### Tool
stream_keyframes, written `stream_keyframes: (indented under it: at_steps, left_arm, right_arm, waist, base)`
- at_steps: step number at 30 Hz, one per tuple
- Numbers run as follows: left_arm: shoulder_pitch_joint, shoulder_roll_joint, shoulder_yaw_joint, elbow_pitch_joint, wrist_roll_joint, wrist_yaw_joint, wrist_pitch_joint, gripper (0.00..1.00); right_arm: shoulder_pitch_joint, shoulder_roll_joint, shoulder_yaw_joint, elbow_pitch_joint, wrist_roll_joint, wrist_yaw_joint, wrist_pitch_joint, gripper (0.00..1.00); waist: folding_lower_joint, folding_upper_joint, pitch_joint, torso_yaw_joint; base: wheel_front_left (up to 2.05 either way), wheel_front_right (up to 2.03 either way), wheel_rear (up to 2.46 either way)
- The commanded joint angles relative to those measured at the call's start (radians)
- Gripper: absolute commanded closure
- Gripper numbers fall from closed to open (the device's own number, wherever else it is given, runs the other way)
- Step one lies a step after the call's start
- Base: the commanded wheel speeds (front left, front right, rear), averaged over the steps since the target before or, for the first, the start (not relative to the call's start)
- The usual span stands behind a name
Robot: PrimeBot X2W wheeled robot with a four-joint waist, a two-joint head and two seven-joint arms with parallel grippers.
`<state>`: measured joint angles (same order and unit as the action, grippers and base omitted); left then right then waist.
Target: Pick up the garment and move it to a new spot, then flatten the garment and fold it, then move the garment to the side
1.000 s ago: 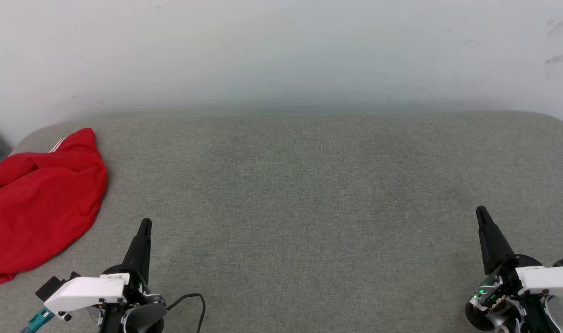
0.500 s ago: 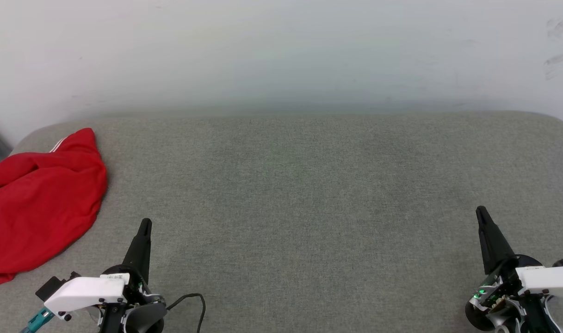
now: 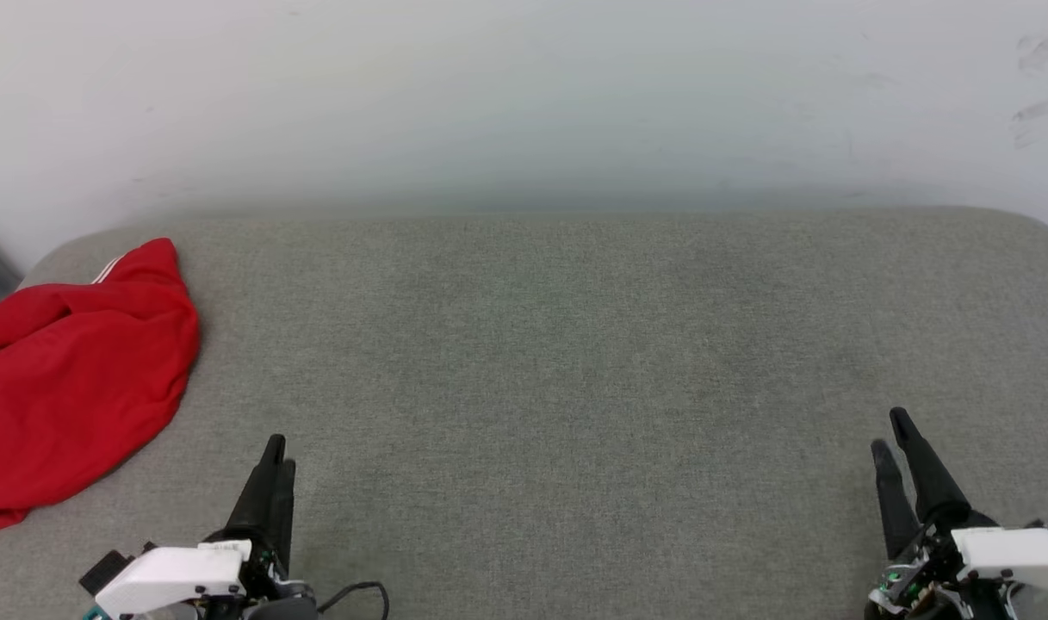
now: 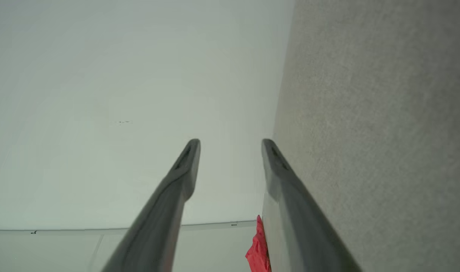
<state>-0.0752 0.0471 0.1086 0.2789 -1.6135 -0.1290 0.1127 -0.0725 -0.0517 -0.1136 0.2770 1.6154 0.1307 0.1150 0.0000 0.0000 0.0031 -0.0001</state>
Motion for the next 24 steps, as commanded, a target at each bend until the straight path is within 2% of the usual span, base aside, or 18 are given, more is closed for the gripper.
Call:
stream_keyframes:
  at_steps: [1, 10, 15, 24]
  left_arm:
    - [-0.004, 0.001, -0.003, -0.012, 0.004, 0.0, -0.009, 0.0]
    - [0.016, 0.001, -0.003, -0.031, 0.029, 0.0, -0.054, 0.0]
    - [0.019, 0.001, 0.009, -0.023, 0.083, 0.0, -0.078, 0.0]
    - [0.033, 0.002, 0.051, -0.053, 0.196, -0.001, -0.116, 0.0]
  right_arm:
    - [-0.004, 0.0, 0.006, -0.013, -0.005, 0.0, -0.009, 0.0]
    - [0.016, 0.0, 0.024, -0.043, -0.033, 0.0, -0.055, 0.0]
    - [0.025, 0.0, 0.028, -0.055, -0.072, 0.0, -0.078, 0.0]
    - [0.026, 0.0, -0.019, -0.056, -0.23, 0.0, -0.117, 0.0]
  waist:
    - [0.0, 0.0, 0.0, 0.0]
    - [0.0, 0.0, 0.002, -0.002]
    - [0.0, 0.0, 0.002, -0.002]
    - [0.0, 0.0, 0.003, -0.002]
  base:
    - [0.0, 0.0, 0.0]
    - [0.0, 0.0, 0.0]
    - [0.0, 0.0, 0.0]
    - [0.0, 0.0, 0.0]
